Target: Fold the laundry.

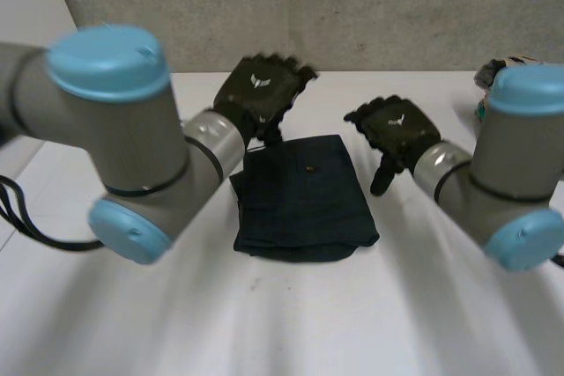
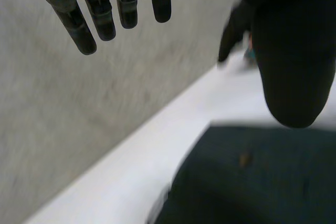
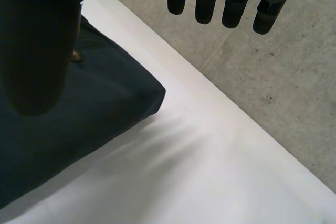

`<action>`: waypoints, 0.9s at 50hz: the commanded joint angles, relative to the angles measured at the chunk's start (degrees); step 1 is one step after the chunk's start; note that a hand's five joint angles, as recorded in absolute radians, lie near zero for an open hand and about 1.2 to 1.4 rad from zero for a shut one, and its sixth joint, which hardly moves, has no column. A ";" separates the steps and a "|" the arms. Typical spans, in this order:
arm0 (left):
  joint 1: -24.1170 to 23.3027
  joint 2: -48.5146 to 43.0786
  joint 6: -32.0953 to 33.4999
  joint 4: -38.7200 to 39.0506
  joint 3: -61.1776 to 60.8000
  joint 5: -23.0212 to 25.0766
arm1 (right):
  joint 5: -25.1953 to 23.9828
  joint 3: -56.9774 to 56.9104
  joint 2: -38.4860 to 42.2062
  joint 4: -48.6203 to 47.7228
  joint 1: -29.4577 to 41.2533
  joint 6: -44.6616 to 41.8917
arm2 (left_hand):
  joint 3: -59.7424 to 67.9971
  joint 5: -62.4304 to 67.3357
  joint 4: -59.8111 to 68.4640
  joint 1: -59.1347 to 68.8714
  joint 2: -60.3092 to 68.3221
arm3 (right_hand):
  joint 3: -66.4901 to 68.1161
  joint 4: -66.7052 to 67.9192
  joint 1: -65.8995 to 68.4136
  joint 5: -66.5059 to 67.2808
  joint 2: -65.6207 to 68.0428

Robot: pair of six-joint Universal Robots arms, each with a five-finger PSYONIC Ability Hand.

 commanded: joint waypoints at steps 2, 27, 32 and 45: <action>2.67 6.96 -6.94 -0.53 -1.50 20.74 | -1.82 19.59 -2.33 -14.19 4.14 0.06 | 3.52 3.20 4.03 4.76 3.80 | -2.17 -2.06 -3.21 -2.60 -2.36; 2.94 8.11 -10.48 2.62 -4.32 22.27 | 1.25 22.18 8.48 -41.03 8.19 -6.01 | 4.20 3.88 4.71 5.44 4.48 | -1.93 -1.82 -2.97 -2.35 -2.11; 3.03 8.02 -10.48 2.98 -4.41 22.18 | 1.25 18.66 10.59 -40.59 8.11 -5.83 | 4.20 3.88 4.71 5.44 4.48 | 6.81 6.92 5.77 6.38 6.62; 3.55 8.20 -10.56 2.98 -4.49 22.27 | 0.81 6.46 14.27 -32.70 8.02 -0.38 | 4.20 3.88 4.71 5.44 4.48 | 14.57 14.67 13.53 14.14 14.38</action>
